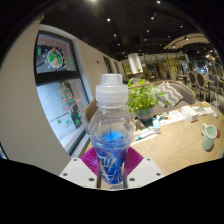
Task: Pour water
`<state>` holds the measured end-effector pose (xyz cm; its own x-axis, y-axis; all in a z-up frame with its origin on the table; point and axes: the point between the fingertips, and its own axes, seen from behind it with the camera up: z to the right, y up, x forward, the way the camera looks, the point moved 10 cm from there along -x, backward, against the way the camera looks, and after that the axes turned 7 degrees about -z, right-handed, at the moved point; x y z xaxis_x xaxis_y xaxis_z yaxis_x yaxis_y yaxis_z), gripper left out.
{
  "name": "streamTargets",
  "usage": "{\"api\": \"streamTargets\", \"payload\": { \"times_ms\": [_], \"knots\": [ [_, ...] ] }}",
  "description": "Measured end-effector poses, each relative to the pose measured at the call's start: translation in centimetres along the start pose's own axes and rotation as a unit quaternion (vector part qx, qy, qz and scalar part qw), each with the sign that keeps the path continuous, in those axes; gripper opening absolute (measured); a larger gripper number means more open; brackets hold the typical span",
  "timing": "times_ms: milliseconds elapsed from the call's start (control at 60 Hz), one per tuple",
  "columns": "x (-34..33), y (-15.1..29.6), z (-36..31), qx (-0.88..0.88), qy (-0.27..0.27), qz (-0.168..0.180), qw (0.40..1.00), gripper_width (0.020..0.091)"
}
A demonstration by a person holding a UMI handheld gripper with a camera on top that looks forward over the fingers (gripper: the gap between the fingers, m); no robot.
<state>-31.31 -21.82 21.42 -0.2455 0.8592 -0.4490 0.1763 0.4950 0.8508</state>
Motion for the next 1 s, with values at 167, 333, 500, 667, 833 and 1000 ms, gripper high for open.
{"api": "streamTargets", "payload": {
  "times_ms": [167,333,500,667,833,1000],
  "knots": [
    [-3.3,7.2,4.7,0.132,0.081,0.034,0.987,0.0291],
    [-4.3,11.9,12.6,0.322,0.18,0.052,0.928,0.0287],
    [-3.6,12.8,21.2,0.555,0.276,0.053,0.783,0.0287],
    [-1.7,10.4,28.3,0.698,0.305,0.052,0.645,0.0289],
    [0.1,7.4,32.2,0.779,0.309,0.042,0.544,0.0286],
    [-0.8,7.2,32.9,0.774,0.299,0.01,0.558,0.0287]
  ]
}}
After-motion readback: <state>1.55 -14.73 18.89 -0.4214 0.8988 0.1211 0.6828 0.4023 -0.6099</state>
